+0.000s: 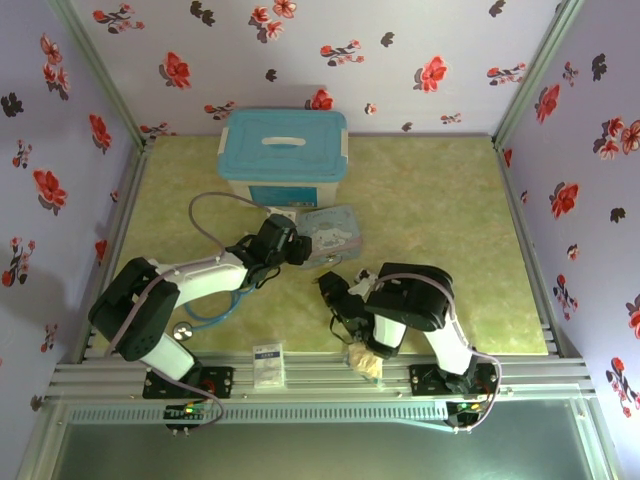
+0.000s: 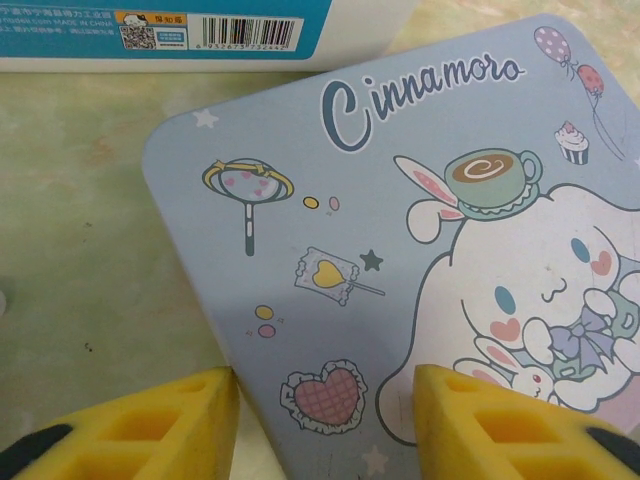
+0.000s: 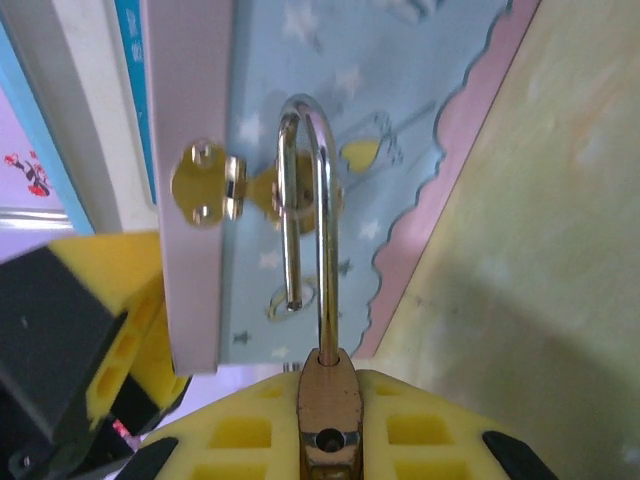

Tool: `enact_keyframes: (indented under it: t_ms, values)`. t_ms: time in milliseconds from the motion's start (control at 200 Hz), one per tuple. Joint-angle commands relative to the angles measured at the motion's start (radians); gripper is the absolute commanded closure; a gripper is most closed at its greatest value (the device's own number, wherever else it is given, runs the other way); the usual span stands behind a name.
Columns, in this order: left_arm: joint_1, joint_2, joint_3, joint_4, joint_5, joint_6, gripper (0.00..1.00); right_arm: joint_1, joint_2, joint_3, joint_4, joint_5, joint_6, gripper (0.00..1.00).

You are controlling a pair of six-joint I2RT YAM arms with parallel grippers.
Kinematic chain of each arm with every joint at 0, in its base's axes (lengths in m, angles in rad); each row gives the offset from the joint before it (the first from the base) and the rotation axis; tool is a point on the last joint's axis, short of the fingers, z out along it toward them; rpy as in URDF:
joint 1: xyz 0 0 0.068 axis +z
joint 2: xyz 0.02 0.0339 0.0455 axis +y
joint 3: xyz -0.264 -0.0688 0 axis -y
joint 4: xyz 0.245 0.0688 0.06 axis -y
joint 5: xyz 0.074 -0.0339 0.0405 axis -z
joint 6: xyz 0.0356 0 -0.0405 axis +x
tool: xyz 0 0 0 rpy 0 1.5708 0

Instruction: Unlock a padlock with a key

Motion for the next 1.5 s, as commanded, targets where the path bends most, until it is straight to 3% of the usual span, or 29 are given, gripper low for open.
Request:
enact_keyframes:
  t_ms: [0,430,550,840,980,1495]
  values:
    - [-0.011,0.043,-0.047,-0.121,0.018,0.052,0.56,-0.041,0.014,-0.035,-0.158,0.056,-0.059,1.00]
    - [-0.011,0.070,-0.080,-0.112,0.017,0.058,0.58,-0.079,-0.046,-0.037,-0.158,0.045,-0.126,1.00]
    - [-0.012,0.071,-0.078,-0.106,0.018,0.054,0.58,-0.075,-0.078,0.003,-0.159,0.007,-0.212,1.00]
    - [-0.012,0.066,-0.086,-0.107,0.015,0.063,0.59,-0.110,-0.144,-0.034,-0.158,0.004,-0.196,1.00]
    - [-0.013,0.069,-0.101,-0.099,0.015,0.060,0.61,-0.127,-0.119,-0.023,-0.158,-0.027,-0.055,1.00]
    - [-0.013,0.065,-0.108,-0.101,0.018,0.056,0.61,-0.190,-0.173,-0.076,-0.158,-0.133,-0.105,1.00]
